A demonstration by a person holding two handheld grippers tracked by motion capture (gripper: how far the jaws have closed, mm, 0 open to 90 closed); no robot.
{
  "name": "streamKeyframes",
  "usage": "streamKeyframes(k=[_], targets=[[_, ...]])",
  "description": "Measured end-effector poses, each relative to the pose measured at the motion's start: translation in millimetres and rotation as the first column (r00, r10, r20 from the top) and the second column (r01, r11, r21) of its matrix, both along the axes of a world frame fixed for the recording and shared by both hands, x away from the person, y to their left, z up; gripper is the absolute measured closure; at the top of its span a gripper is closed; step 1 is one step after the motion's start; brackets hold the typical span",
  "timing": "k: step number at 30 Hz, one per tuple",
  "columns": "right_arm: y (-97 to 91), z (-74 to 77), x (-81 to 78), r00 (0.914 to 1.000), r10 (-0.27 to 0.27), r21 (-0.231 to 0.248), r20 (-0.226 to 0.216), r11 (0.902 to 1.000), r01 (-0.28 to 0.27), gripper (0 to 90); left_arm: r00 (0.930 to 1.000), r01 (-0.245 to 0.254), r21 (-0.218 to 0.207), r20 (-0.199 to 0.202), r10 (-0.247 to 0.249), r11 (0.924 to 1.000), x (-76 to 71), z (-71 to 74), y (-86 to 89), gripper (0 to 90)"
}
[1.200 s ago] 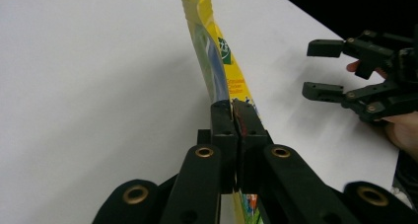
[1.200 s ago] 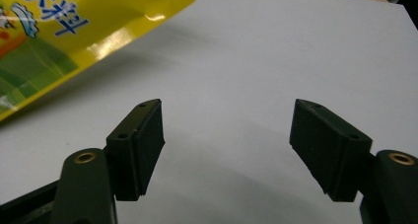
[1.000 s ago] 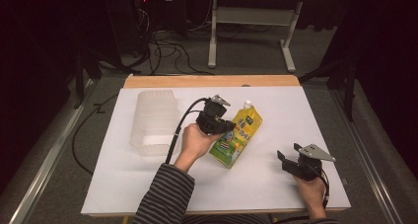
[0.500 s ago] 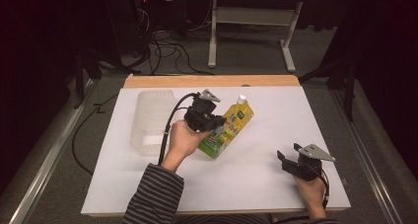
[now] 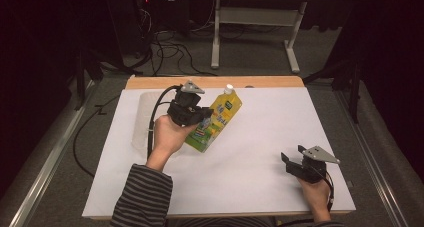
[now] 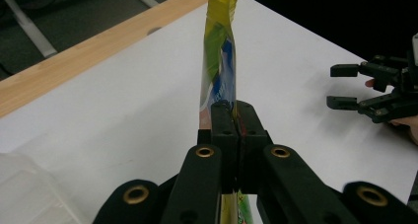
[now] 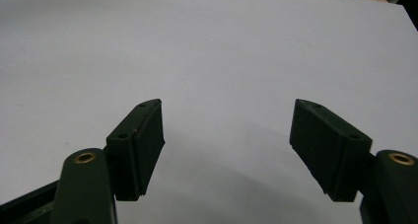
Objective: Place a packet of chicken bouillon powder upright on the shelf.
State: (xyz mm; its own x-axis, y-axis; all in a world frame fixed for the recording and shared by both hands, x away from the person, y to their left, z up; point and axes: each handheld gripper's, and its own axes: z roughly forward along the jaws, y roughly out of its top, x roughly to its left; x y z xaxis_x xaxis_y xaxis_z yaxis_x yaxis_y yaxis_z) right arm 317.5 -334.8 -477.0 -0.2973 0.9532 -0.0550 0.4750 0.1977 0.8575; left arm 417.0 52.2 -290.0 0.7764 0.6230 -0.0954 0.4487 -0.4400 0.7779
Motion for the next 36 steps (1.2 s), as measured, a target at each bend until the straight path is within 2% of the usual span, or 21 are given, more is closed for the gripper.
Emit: streamKeyframes(k=[7, 10, 14, 23, 30, 36], targets=[[0.0, 0.0, 0.0, 1.0, -0.001, 0.0, -0.001, 1.0, 0.001, 29.6, 0.9994, -0.032, 0.003, 0.014, 0.032, 0.9995, 1.9, 5.8, 16.0, 89.6], [-1.2, 0.2, -0.5, 1.0, -0.007, 0.014, 0.002, 0.9999, 0.007, 29.6, 0.9984, -0.053, 0.001, 0.022, 0.053, 0.9986, 3.3, 7.4, 24.0, 89.6], [-0.7, 0.2, -0.1, 1.0, -0.001, -0.001, 0.005, 1.0, 0.001, 29.6, 0.9961, -0.081, 0.012, 0.036, 0.08, 0.9967, 4.4, 9.7, 34.2, 89.6], [-1.4, 0.3, -0.4, 1.0, -0.007, 0.01, 0.005, 0.9999, 0.007, 29.5, 0.9869, -0.152, 0.022, 0.058, 0.151, 0.9881, 9.8, 12.5, 60.8, 89.6], [-0.9, 0.2, -0.3, 1.0, -0.004, 0.002, 0.005, 1.0, 0.004, 29.5, 0.979, -0.196, 0.072, 0.071, 0.191, 0.978, 18.4, 8.4, 74.1, 89.6], [0.2, 0.1, 0.1, 1.0, 0.003, -0.008, 0.0, 1.0, -0.003, 29.6, 0.9733, -0.218, 0.118, 0.098, 0.207, 0.9687, 25.1, -1.4, 80.7, 89.6]])
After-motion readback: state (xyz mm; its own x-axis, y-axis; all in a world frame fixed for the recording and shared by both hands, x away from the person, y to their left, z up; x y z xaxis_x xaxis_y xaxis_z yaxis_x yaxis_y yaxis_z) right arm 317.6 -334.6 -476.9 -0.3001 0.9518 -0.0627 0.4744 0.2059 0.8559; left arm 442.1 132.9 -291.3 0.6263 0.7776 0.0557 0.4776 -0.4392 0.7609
